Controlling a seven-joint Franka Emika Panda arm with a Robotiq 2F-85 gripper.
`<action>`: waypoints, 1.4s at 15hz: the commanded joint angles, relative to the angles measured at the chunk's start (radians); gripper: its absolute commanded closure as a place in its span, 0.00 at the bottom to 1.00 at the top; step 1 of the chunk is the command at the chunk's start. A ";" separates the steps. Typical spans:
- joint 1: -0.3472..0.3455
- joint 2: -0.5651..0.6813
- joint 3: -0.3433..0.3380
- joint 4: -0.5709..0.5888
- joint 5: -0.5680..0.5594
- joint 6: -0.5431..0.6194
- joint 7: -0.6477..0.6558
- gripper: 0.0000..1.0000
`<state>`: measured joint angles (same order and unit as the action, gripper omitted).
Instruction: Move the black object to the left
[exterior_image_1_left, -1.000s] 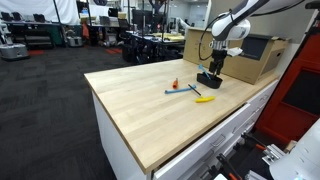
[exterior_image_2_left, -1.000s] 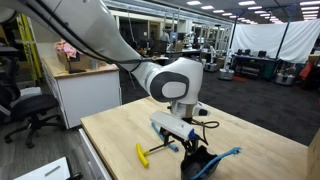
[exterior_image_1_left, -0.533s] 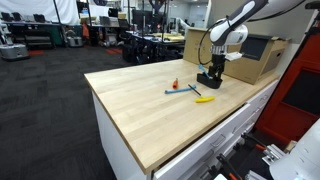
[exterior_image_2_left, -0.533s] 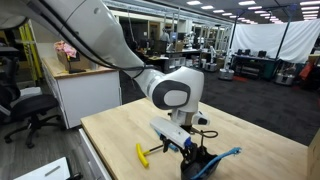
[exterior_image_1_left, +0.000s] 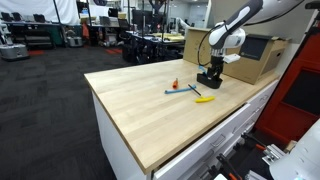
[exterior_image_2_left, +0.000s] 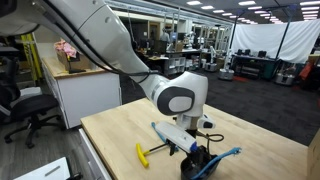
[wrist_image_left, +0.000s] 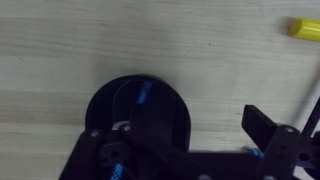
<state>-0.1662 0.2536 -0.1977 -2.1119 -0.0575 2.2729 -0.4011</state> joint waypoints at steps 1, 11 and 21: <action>-0.021 0.051 0.022 0.057 -0.023 0.003 0.013 0.00; -0.029 0.175 0.033 0.161 -0.044 -0.021 0.043 0.40; -0.022 0.144 0.036 0.160 -0.039 -0.029 0.088 1.00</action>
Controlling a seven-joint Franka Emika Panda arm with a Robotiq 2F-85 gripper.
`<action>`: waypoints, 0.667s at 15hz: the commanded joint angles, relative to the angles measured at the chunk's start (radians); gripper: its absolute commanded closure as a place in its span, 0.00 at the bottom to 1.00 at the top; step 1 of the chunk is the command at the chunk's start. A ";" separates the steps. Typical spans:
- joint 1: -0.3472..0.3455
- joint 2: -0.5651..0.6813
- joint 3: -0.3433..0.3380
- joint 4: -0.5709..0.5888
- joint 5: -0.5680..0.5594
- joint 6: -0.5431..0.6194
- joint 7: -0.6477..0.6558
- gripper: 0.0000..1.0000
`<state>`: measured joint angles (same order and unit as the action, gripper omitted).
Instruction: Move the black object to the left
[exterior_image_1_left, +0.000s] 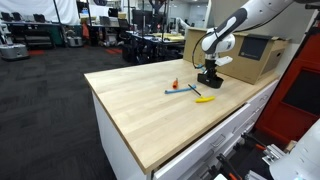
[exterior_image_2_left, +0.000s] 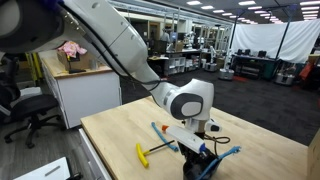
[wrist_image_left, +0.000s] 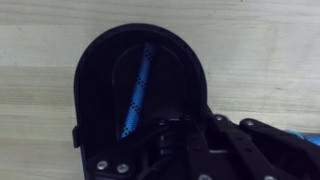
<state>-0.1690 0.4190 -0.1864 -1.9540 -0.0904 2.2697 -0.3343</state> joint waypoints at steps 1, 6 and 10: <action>-0.012 -0.044 0.023 -0.015 -0.014 -0.017 0.034 1.00; 0.029 -0.171 0.031 -0.107 -0.084 0.026 0.087 0.98; 0.071 -0.282 0.076 -0.178 -0.138 0.020 0.060 0.98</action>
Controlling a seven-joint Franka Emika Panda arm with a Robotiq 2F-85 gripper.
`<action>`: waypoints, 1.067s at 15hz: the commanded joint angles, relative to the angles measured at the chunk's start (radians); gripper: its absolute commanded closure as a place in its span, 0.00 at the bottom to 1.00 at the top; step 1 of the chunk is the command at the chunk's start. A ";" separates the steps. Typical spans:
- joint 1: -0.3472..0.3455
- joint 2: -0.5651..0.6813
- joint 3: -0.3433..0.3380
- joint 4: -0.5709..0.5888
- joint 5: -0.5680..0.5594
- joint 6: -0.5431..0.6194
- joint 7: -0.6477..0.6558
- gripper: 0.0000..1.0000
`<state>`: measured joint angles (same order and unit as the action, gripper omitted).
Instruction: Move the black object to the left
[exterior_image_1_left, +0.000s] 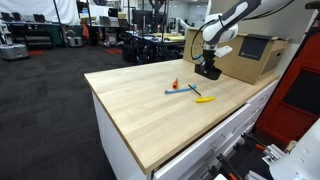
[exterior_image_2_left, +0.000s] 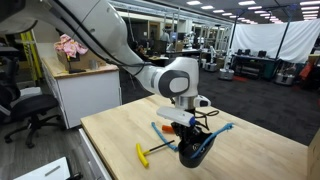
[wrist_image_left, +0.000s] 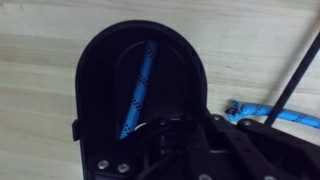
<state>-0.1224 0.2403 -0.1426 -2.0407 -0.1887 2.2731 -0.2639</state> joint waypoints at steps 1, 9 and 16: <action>0.038 -0.127 0.049 -0.114 -0.050 0.019 -0.023 0.98; 0.169 -0.219 0.181 -0.234 -0.164 -0.010 -0.081 0.98; 0.220 -0.241 0.242 -0.322 -0.163 0.007 -0.342 0.98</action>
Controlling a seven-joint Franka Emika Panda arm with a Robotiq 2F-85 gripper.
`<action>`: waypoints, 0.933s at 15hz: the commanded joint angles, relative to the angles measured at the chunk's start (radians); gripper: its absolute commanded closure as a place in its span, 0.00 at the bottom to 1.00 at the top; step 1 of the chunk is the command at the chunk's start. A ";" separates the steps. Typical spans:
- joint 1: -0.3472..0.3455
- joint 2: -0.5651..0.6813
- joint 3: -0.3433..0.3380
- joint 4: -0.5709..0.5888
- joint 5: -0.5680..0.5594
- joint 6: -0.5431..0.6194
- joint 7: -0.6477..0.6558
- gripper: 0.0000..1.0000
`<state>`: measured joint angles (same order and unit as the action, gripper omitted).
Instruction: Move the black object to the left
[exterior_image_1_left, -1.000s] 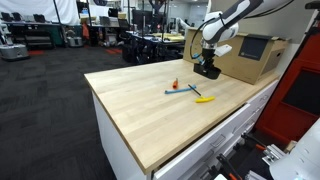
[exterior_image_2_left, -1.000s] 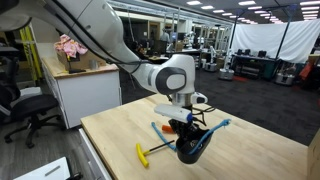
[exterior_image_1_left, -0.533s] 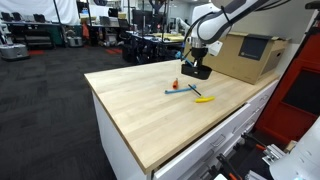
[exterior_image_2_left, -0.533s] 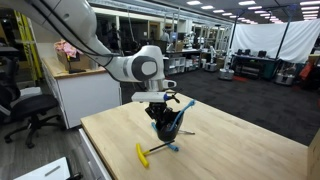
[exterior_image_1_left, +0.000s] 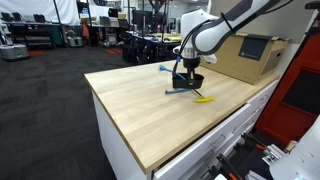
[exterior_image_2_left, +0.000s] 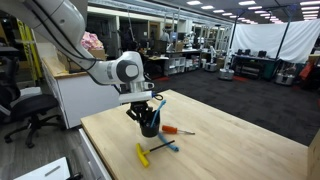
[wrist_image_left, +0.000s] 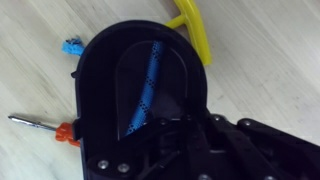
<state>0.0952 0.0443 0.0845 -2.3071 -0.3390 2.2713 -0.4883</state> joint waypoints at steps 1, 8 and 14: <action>0.007 -0.050 0.020 -0.069 -0.015 0.012 -0.158 0.98; 0.032 -0.111 0.033 -0.139 -0.026 0.041 -0.475 0.98; 0.064 -0.046 0.057 -0.099 -0.069 0.038 -0.511 0.98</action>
<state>0.1552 -0.0326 0.1313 -2.4159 -0.3894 2.2900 -0.9655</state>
